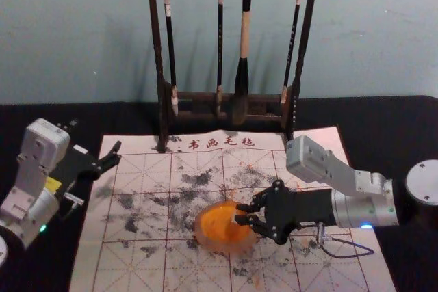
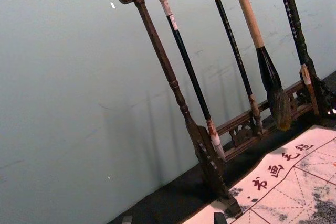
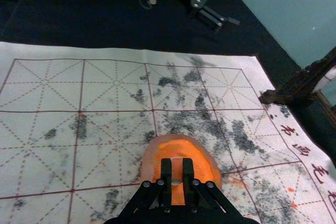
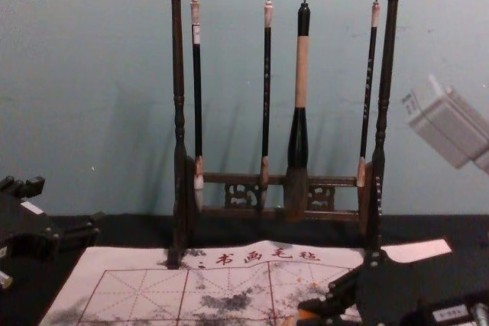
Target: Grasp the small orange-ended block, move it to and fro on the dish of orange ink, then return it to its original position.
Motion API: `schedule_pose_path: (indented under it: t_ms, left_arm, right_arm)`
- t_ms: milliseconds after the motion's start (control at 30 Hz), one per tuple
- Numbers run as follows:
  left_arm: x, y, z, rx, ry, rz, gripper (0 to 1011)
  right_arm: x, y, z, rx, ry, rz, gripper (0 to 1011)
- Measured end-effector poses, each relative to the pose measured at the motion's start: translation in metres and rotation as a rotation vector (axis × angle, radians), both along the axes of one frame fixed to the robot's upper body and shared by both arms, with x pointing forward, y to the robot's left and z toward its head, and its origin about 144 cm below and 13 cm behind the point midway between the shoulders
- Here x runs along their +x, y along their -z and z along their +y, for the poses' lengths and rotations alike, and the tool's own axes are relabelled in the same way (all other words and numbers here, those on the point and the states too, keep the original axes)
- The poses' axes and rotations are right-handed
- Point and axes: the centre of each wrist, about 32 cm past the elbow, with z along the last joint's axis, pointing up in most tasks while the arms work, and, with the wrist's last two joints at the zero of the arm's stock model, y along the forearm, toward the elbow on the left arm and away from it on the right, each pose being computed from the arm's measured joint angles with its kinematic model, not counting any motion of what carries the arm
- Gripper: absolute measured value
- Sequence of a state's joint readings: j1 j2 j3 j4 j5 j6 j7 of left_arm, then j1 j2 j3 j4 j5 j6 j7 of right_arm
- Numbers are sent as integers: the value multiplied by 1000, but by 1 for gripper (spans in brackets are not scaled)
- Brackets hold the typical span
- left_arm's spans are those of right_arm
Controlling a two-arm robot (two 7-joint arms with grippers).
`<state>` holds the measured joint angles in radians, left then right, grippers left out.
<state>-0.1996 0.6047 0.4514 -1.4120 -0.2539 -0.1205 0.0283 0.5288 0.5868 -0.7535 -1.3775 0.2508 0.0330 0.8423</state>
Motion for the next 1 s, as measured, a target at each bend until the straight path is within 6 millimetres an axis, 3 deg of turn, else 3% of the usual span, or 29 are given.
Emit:
schedule_pose_path:
  t_ms: [467,1000]
  left_arm:
    - [0,0,0,0,0,0,1001]
    - [0,0,0,0,0,0,1001]
  right_arm:
    - [12,1,-1,-4,61,-3,90]
    - [5,-3,-10,0,56,-4,88]
